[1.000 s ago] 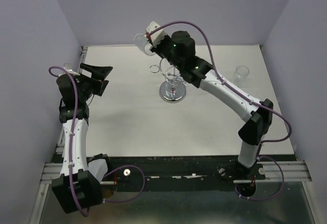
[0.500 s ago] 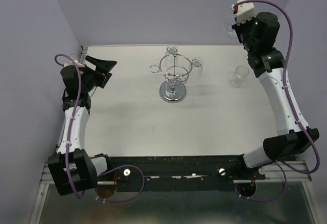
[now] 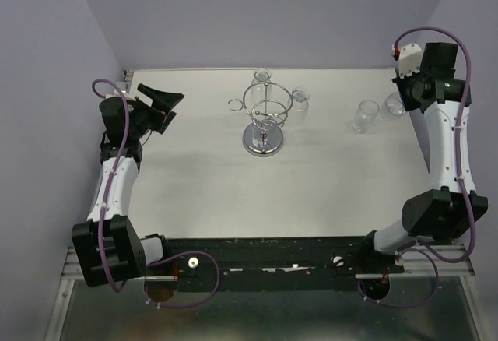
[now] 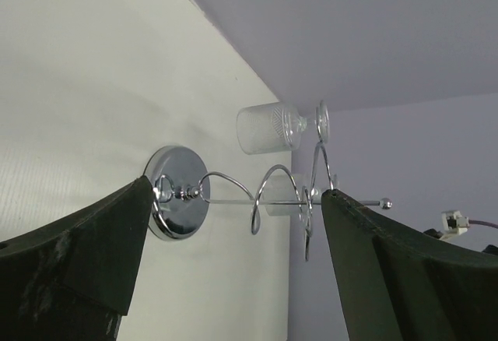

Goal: Take the wine glass off the wine glass rack

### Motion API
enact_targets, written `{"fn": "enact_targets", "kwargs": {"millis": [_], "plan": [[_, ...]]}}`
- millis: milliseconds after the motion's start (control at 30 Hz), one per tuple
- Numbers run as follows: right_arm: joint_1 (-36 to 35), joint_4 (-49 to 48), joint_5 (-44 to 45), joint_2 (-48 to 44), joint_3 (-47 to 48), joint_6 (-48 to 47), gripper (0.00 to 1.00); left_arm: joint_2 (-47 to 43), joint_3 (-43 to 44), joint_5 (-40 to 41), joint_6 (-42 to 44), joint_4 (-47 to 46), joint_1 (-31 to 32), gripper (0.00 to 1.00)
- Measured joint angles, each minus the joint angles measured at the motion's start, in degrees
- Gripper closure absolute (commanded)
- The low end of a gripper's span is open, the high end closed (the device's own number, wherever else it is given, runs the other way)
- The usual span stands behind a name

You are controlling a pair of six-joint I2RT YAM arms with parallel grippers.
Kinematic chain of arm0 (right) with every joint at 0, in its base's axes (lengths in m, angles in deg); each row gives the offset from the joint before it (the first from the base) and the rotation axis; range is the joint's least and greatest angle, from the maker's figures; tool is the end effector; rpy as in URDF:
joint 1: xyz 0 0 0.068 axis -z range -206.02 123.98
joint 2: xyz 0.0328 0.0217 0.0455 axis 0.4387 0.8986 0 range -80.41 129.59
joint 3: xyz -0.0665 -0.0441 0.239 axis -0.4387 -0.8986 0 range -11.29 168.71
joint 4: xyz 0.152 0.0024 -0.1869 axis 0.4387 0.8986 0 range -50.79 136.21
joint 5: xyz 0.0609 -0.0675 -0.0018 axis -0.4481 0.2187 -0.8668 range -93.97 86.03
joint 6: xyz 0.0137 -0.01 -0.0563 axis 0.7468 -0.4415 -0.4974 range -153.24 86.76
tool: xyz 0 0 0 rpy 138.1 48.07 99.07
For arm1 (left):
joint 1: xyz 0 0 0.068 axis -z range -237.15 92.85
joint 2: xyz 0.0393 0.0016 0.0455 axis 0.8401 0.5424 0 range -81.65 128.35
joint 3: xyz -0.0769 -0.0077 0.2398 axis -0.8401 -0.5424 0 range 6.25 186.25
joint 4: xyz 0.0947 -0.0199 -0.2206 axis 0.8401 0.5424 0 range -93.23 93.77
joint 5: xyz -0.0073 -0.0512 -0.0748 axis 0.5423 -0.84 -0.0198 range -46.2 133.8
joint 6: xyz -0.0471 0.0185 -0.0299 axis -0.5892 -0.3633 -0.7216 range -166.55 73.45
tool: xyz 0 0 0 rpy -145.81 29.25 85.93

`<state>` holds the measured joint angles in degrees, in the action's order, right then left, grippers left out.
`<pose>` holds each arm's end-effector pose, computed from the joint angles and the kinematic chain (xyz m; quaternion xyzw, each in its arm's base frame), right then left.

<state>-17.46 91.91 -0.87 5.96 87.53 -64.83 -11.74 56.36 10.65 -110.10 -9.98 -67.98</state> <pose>0.2947 -0.0467 0.3868 -0.1699 0.8909 -0.1674 0.3866 0.2731 0.0284 0.2973 -0.3122 0.7051 -0.4649 0.4351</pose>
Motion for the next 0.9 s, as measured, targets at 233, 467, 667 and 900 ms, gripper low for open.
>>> {"fn": "enact_targets", "kwargs": {"millis": [233, 467, 667, 900], "plan": [[2.7, 7.9, -0.3, 11.5, 3.1, -0.2, 0.99, 0.1, 0.5, 0.0, 2.1, 0.7, 0.1, 0.01], [5.1, 11.9, -1.1, 22.7, 10.2, 0.5, 0.99, -1.3, 0.8, 0.0, 5.2, 3.6, 0.1, 0.01], [7.0, 13.9, -1.1, 29.1, 19.1, 0.7, 0.99, -3.1, 0.9, 0.1, 8.6, 5.9, 0.1, 0.01], [7.7, 15.0, -1.1, 36.8, 26.4, 1.6, 0.99, -3.3, 3.0, 0.1, 13.5, 10.1, 0.1, 0.01]]}}
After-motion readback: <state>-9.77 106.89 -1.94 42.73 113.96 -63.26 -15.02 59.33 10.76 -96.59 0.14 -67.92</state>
